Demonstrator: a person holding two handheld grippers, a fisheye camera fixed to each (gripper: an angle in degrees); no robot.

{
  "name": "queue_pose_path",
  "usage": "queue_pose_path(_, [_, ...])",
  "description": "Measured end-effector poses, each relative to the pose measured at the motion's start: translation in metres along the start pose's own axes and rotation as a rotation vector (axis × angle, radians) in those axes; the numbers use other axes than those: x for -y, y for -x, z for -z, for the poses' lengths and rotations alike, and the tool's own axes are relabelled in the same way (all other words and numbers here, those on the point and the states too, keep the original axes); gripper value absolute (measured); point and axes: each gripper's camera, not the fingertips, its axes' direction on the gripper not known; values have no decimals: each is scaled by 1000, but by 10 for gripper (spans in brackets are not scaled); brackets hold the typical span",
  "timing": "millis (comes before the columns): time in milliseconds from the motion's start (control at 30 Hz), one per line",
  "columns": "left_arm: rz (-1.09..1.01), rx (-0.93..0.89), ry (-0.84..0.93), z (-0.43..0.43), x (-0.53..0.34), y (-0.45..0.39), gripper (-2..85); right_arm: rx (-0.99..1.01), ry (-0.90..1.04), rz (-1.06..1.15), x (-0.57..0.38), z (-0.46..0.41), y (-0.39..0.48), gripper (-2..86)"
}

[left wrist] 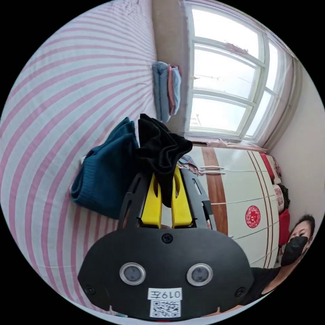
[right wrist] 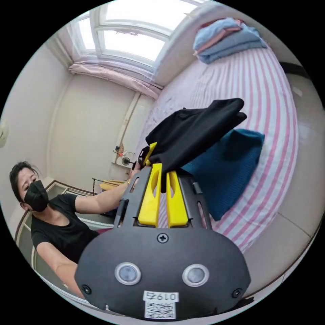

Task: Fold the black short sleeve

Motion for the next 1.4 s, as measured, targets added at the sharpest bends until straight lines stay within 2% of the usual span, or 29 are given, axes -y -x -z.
queue_pose_path(100, [90, 111, 17, -7, -13, 41, 53, -37, 91, -182, -21, -55, -90, -3])
queue_pose_path(233, [93, 110, 46, -13, -11, 52, 59, 34, 35, -266, -37, -91, -150, -1])
queue_pose_path(600, [170, 159, 42, -13, 24, 46, 59, 57, 128, -316, -27, -175, -215, 7])
queue_pose_path(833, [215, 134, 59, -13, 34, 55, 35, -20, 194, -281, -18, -206, -234, 9])
queue_pose_path(1133, [290, 242, 57, -17, 55, 63, 11, -81, 193, -339, -25, -238, -256, 11])
queue_pose_path(1300, [293, 288, -41, 11, 67, 60, 9, -75, 134, -333, -42, -243, -264, 22])
queue_pose_path(1400, [145, 357, -90, 21, 84, 32, 8, -99, 92, -285, -48, -234, -259, 36])
